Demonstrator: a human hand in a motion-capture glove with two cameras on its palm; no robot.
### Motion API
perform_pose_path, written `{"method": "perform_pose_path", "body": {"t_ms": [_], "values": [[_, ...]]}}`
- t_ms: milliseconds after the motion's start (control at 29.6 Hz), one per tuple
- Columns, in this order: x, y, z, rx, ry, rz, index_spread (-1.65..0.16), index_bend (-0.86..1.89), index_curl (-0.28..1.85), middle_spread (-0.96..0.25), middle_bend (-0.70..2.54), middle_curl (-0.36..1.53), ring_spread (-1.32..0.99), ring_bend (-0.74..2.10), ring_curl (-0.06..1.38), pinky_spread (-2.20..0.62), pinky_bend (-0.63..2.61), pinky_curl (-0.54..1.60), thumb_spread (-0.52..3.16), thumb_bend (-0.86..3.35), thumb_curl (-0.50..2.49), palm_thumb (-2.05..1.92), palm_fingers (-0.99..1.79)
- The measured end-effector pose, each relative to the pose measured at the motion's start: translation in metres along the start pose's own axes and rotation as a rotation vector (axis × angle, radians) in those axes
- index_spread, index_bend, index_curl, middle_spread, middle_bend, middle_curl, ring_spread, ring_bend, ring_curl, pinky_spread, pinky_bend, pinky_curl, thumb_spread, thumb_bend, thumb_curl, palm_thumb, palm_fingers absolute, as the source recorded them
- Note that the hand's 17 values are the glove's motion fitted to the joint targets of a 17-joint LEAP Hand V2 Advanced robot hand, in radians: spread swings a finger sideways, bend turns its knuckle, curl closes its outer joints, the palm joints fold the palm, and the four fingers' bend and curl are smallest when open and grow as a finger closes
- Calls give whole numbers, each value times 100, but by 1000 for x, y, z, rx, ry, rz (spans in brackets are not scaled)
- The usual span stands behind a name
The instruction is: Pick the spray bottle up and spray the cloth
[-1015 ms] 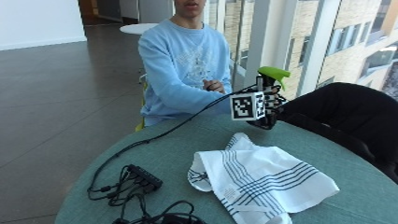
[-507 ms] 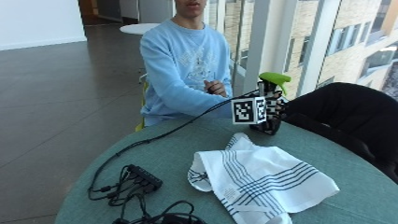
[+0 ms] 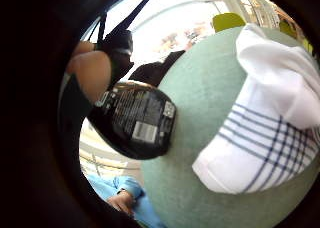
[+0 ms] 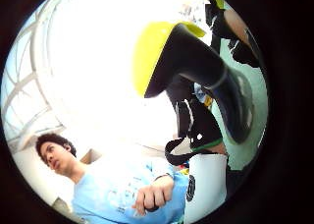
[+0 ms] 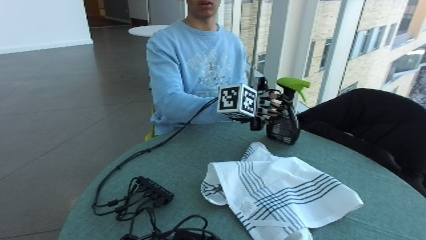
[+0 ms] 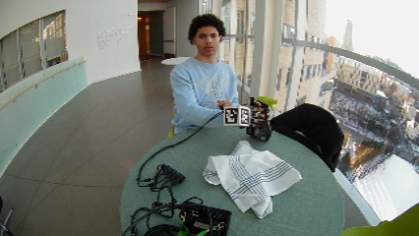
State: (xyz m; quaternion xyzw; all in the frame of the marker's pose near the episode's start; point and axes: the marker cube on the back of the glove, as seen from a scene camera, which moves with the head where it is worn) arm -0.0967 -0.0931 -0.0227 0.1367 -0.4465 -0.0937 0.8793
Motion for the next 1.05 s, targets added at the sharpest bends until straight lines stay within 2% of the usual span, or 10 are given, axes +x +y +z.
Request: {"method": "perform_pose_path", "body": {"t_ms": [304, 609, 1048], "values": [[-7, 70, -80, 2, 264, 104, -30, 10, 35, -7, 40, 47, -7, 50, 38, 19, 18, 26, 108, -3, 54, 78, 83], [9, 147, -129, 10, 547, 139, -31, 13, 33, -7, 40, 46, -4, 46, 37, 20, 16, 27, 112, -2, 50, 76, 80], [31, 196, -157, 26, 609, 185, -31, 14, 32, -7, 40, 46, -3, 42, 37, 21, 15, 25, 116, -2, 47, 76, 79]]}}
